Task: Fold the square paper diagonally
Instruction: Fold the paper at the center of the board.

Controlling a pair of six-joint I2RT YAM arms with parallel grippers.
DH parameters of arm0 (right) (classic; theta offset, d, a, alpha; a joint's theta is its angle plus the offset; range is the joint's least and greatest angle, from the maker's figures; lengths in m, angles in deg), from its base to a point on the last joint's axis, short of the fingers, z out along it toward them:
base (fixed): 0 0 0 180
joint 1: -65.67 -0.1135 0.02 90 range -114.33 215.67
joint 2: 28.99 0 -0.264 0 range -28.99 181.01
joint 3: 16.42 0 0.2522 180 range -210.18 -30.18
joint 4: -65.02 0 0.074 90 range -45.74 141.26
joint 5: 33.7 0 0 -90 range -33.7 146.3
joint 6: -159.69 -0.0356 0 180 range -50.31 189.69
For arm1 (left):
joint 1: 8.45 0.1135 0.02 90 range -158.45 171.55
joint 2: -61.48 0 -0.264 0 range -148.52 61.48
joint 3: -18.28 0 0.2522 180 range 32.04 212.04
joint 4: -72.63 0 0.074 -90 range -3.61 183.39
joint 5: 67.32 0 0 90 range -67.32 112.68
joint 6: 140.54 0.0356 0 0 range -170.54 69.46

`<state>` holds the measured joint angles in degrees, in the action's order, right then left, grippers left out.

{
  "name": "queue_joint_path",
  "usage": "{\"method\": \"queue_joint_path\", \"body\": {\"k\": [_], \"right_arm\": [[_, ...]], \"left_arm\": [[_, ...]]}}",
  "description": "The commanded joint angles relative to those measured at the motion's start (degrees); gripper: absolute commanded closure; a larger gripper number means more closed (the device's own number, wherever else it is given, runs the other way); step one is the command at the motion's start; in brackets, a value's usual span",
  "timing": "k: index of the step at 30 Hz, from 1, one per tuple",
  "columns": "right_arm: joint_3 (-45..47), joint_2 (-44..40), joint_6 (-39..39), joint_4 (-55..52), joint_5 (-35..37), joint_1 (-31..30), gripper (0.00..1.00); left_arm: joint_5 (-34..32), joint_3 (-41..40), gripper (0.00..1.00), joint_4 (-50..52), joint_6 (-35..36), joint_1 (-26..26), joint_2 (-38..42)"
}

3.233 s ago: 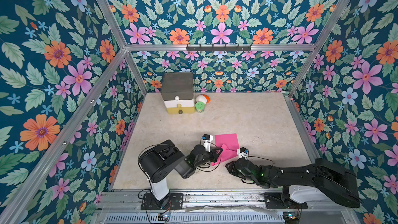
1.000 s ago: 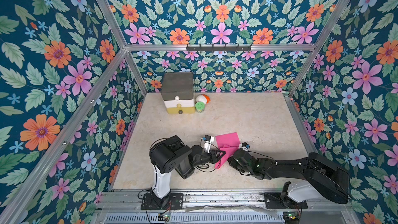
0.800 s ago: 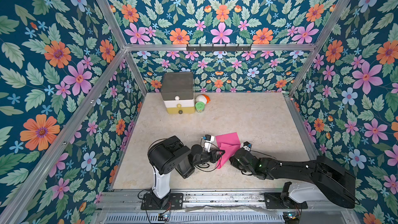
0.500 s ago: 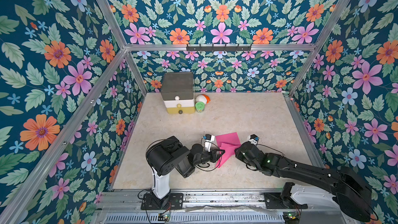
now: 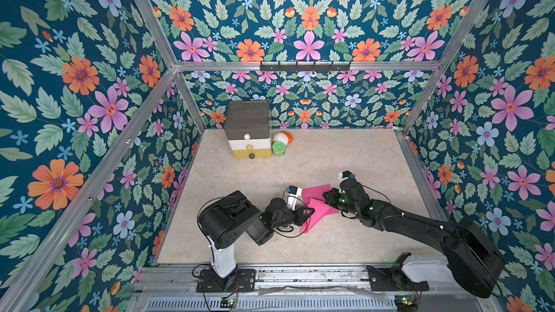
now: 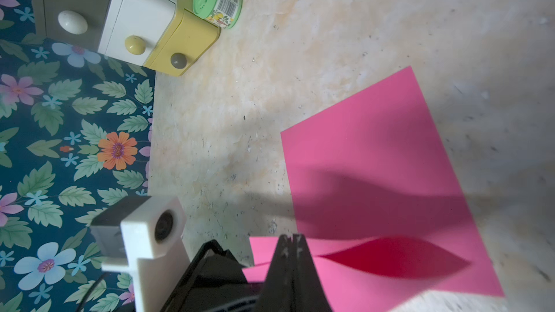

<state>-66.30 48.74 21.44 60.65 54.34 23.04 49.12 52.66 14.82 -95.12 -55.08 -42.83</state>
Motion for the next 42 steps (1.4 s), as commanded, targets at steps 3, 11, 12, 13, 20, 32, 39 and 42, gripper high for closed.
{"method": "queue_joint_path", "body": {"k": [3,11,12,13,20,32,39,42], "right_arm": [[-0.9,5.7,2.1,4.1,-1.6,0.2,1.0],[0.0,9.4,1.4,8.2,-3.8,0.1,1.0],[0.2,9.6,1.2,8.3,-4.0,0.0,1.0],[0.3,9.7,1.2,8.6,-4.2,-0.2,1.0],[0.9,10.3,0.5,9.0,-3.2,-2.5,1.0],[0.3,10.7,1.3,8.7,-4.0,-3.9,1.0],[0.1,10.9,2.0,8.3,-5.0,-4.4,1.0],[0.1,10.9,2.1,8.0,-5.5,-4.5,1.0]], "left_arm": [[-0.1,0.2,0.87,1.0,1.4,-0.3,0.2],[-0.4,0.6,0.82,1.9,2.0,-0.7,-0.1],[-0.4,0.6,0.81,1.9,2.1,-0.7,-0.3],[-0.4,0.6,0.8,1.9,2.1,-0.7,-0.4],[-0.5,0.6,0.77,1.6,2.0,-0.7,-0.7],[-0.4,0.6,0.77,1.5,1.9,-0.8,-0.7],[-0.4,0.8,0.78,1.5,1.9,-0.8,-0.8],[-0.3,0.9,0.79,1.6,1.9,-0.7,-1.0]]}}
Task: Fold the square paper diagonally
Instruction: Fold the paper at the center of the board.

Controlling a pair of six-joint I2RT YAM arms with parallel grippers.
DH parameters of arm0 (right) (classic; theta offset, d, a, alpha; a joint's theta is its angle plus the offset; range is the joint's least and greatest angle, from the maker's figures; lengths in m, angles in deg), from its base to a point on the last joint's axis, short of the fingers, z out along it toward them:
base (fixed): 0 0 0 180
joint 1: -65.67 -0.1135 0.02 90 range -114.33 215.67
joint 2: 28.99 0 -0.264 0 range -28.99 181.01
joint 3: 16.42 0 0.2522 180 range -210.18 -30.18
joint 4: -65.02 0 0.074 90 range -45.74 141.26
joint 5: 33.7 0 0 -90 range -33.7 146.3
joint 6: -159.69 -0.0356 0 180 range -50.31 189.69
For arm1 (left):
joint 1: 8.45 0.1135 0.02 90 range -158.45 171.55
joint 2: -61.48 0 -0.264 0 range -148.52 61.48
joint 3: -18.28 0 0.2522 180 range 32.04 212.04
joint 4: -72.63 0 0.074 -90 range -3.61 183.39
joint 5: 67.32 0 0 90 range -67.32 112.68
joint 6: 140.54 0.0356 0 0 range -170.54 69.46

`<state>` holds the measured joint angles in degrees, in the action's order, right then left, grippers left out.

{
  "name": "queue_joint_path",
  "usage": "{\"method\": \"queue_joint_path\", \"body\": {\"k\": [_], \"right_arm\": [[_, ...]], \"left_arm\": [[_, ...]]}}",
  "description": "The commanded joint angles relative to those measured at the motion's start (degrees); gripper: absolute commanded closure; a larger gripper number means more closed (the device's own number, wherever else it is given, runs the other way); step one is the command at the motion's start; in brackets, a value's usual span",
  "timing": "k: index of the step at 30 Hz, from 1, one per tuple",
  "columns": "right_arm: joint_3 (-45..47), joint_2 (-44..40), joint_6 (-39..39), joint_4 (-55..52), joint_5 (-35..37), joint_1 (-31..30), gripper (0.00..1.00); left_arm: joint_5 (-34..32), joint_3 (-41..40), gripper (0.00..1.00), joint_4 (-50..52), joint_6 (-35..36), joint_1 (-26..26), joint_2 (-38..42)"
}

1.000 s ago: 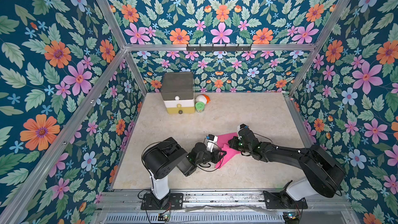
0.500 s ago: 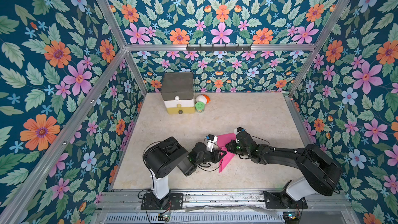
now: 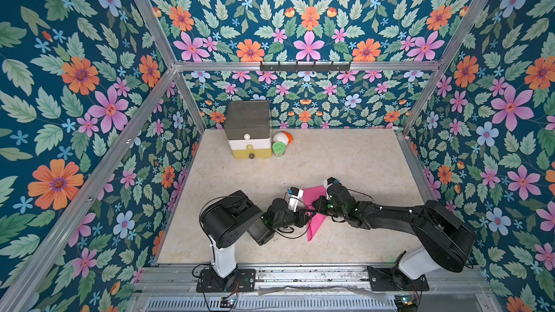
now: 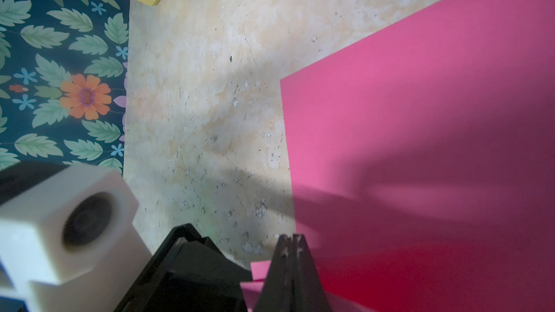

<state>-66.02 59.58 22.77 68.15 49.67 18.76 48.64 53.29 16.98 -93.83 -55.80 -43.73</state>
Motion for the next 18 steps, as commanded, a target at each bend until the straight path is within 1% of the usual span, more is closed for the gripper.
{"method": "queue_joint_path", "body": {"k": [1,7,10,13,15,18], "right_arm": [[-0.2,0.0,0.9,0.3,-1.0,-0.2,1.0],[0.5,-1.9,1.3,-0.8,-0.9,-0.3,1.0],[0.0,-3.4,1.7,-3.3,0.6,0.5,1.0],[-0.9,-4.2,1.7,-5.2,-0.6,3.4,1.0],[-2.2,-4.1,2.4,-6.3,-1.0,4.3,1.0],[-4.5,-1.1,3.6,-7.5,-2.3,4.3,1.0]], "left_arm": [[0.1,0.3,0.79,-0.6,0.6,0.0,-0.2],[0.1,0.4,0.8,-0.5,0.6,0.0,-0.2],[0.2,0.3,0.85,-0.5,0.6,0.0,-0.1],[0.3,0.3,0.92,-0.5,0.6,0.0,-0.1],[0.4,0.3,0.92,-0.4,0.6,0.0,0.1],[0.5,0.5,0.91,-0.4,0.7,0.0,-0.1]]}}
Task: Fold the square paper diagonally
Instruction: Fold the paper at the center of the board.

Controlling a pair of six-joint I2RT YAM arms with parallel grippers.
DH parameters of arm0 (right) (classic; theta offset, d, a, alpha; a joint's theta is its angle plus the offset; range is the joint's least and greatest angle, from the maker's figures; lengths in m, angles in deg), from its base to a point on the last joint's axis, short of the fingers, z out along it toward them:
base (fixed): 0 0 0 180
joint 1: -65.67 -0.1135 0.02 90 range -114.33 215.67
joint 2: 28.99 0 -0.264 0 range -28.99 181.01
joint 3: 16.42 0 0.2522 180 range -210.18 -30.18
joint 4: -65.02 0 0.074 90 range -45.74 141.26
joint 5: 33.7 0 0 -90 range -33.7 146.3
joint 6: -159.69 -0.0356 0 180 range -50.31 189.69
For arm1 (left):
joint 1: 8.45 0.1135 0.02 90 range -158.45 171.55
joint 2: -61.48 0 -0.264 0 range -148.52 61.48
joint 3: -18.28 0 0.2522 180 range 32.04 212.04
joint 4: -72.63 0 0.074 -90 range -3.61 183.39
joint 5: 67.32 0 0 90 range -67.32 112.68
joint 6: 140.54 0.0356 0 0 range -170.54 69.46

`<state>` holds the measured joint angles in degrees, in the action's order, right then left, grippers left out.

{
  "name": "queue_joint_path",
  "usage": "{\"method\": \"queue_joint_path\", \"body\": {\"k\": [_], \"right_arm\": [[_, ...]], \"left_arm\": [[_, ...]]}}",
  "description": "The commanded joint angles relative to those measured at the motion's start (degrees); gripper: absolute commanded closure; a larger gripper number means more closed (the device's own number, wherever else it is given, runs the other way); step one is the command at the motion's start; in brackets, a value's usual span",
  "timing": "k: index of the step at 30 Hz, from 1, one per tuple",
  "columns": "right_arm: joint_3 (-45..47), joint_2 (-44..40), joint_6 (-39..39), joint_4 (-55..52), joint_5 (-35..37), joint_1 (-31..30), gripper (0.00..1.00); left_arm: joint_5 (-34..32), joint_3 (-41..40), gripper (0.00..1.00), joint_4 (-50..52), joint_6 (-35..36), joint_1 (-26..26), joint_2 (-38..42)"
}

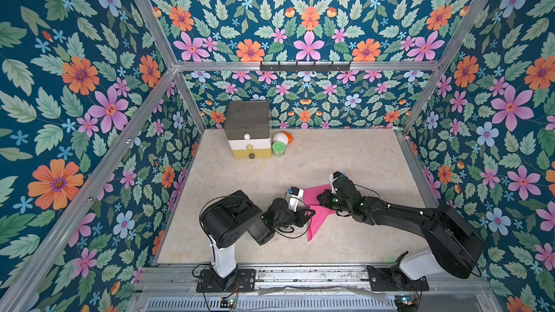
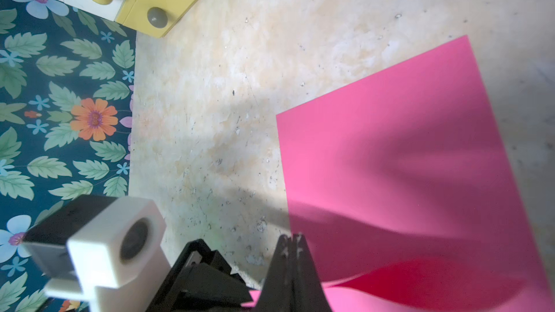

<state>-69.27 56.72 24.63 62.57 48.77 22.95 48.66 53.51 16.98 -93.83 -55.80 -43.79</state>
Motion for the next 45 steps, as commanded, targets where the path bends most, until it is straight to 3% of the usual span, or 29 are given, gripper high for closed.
{"method": "queue_joint_path", "body": {"k": [1,11,24,28,32,36,43,45], "right_arm": [[-1.5,2.6,1.7,-1.6,-1.7,0.1,1.0],[-1.0,5.2,1.4,0.9,-3.6,-1.7,1.0],[-0.3,4.7,2.4,0.5,-8.4,-1.9,1.0],[-0.2,4.3,2.6,0.0,-8.7,-1.9,1.0],[-0.2,3.7,2.4,-0.1,-9.0,-1.9,1.0],[-0.2,1.9,1.8,-1.2,-7.3,-1.5,1.0],[0.1,-9.3,0.6,-10.7,4.8,-0.9,1.0],[1.7,-14.5,-0.3,-12.9,8.4,-1.4,0.91]], "left_arm": [[0.4,0.3,0.9,-0.4,0.6,-0.1,-0.1],[0.4,0.3,0.81,0.0,0.7,-0.1,0.1],[0.4,0.4,0.8,0.1,0.7,-0.1,0.2],[0.4,0.4,0.82,0.1,0.7,-0.1,0.2],[0.5,0.4,0.91,0.1,0.6,-0.1,0.1],[0.4,0.4,1.0,0.2,0.5,-0.1,0.2],[1.1,0.0,1.0,-0.6,-0.5,-0.1,2.1],[0.8,-1.1,1.0,-1.7,-1.2,-0.2,4.7]]}}
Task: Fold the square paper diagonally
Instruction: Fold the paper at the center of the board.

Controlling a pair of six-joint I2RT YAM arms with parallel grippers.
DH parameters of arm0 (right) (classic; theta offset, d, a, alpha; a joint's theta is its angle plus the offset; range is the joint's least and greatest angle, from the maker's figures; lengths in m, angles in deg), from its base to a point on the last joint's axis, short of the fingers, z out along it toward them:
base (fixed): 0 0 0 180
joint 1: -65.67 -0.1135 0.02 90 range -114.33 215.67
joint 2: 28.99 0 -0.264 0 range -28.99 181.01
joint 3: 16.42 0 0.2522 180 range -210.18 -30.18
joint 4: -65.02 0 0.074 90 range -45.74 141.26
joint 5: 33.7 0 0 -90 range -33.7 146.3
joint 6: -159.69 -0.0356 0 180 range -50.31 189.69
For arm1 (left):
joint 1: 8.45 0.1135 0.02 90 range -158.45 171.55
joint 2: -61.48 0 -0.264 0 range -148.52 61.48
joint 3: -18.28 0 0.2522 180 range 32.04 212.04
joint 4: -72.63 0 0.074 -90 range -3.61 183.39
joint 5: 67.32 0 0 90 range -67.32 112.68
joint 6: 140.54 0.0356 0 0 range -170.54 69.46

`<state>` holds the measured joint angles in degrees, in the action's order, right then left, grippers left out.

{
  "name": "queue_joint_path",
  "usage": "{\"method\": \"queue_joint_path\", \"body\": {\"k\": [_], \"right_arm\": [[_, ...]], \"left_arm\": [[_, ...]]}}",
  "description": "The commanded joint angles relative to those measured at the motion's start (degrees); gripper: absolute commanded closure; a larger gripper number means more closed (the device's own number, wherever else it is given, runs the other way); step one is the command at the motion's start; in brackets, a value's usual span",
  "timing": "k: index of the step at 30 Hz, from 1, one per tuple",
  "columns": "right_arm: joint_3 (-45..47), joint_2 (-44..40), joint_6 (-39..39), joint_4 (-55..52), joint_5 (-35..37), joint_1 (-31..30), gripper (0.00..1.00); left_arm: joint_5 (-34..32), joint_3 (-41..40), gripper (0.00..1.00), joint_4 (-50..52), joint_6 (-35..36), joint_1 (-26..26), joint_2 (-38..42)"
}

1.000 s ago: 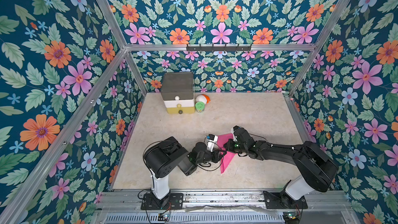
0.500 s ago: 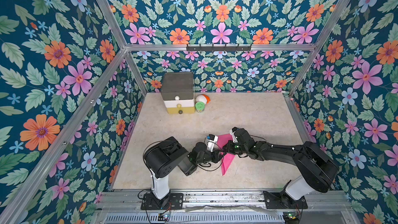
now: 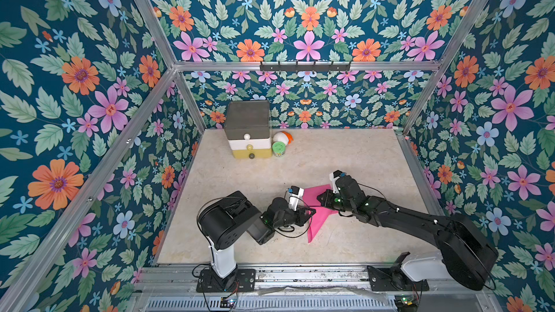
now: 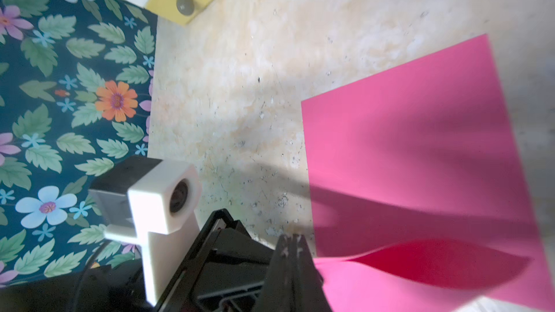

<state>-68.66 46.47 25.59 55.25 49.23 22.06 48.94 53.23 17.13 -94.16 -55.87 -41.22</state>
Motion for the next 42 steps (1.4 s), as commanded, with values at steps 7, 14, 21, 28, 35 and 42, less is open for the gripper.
{"method": "queue_joint_path", "body": {"k": [7,14,21,28,35,42], "right_arm": [[9.4,-26.7,-4.7,-10.0,13.8,-4.0,0.73],[11.0,-37.8,-2.3,-13.1,10.5,-6.1,0.63],[18.7,-48.4,-1.7,0.1,1.7,-6.2,0.01],[19.7,-47.9,-0.5,5.4,-1.8,-6.2,0.01],[15.4,-43.2,2.8,8.1,-4.3,-6.6,0.02],[-1.6,-42.2,13.5,-19.3,5.9,-6.7,0.01]], "left_arm": [[0.9,-1.8,1.0,2.1,1.2,-0.6,12.8],[4.3,-0.8,1.0,5.4,0.6,-0.6,18.4],[10.0,-0.4,1.0,-5.7,-11.4,-0.3,18.5],[13.6,-0.6,1.0,-11.9,-19.8,-0.1,21.2],[14.5,-1.5,1.0,-9.1,-19.6,0.0,24.8],[20.5,6.9,1.0,39.7,2.4,-0.7,33.3]]}}
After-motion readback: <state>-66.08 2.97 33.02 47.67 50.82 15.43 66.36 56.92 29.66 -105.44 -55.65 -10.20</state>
